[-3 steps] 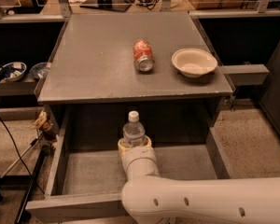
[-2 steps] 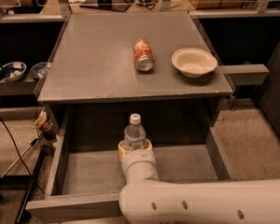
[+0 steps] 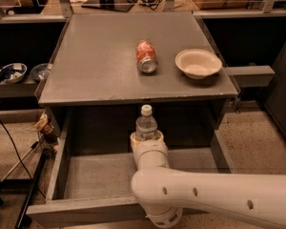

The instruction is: Place blue plastic bottle into top drawer

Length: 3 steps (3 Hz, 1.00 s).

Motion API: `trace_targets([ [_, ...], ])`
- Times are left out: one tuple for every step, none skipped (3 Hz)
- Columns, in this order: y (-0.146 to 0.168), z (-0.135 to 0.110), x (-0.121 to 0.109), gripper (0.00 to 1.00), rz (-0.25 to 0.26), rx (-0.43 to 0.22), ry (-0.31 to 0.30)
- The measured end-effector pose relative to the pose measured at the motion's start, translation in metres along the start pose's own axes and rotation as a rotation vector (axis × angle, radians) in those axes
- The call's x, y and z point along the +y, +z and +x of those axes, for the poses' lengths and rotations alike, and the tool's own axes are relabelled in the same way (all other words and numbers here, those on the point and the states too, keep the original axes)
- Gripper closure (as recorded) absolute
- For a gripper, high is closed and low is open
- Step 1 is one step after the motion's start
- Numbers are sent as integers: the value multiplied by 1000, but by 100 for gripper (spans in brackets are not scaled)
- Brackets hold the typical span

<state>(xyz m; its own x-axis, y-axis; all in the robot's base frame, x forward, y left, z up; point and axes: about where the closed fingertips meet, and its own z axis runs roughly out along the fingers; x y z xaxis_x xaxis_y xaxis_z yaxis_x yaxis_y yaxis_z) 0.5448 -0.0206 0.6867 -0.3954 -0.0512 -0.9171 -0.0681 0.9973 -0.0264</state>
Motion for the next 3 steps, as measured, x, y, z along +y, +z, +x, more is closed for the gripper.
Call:
trace_targets([
  [0,1,0,100,0,-5,4],
  [-7,15,10,100,-21,-28,30],
  [-28,19,11,100,-39,-26,-3],
])
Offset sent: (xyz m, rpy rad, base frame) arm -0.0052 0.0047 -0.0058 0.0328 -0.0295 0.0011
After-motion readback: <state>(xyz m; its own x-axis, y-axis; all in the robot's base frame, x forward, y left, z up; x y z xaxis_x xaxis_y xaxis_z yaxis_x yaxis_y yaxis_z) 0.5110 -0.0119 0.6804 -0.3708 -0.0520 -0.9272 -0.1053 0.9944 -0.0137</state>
